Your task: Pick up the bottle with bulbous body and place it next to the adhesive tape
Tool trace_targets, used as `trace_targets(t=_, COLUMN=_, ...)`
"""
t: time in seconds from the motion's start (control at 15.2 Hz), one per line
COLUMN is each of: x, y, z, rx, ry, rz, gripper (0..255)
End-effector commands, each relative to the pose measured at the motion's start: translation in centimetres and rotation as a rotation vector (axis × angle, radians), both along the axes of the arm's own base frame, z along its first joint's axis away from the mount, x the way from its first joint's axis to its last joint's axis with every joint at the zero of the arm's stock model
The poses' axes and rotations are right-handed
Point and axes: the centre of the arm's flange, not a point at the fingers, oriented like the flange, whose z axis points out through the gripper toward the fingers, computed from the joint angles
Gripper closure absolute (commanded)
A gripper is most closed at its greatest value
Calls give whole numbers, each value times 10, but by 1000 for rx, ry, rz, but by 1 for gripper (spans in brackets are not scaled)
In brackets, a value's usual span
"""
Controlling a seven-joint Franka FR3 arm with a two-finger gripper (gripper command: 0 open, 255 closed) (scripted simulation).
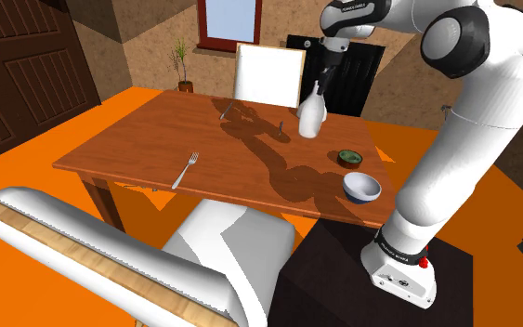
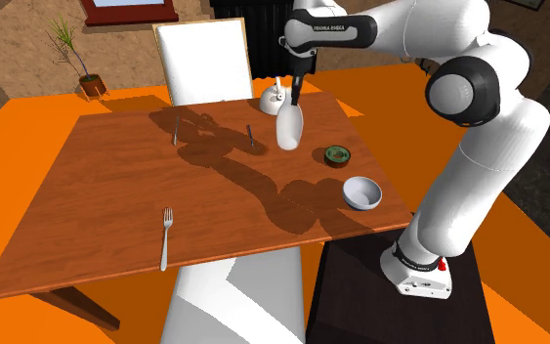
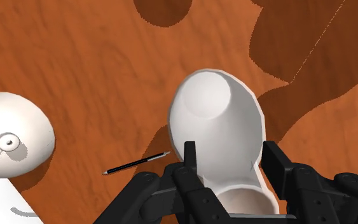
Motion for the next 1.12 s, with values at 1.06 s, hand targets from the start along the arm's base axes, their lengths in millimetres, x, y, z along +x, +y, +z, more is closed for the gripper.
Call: trace_targets(t=1.06, x=-1, y=0, z=-95, rx=-1, ry=-1, rz=0, gripper=255)
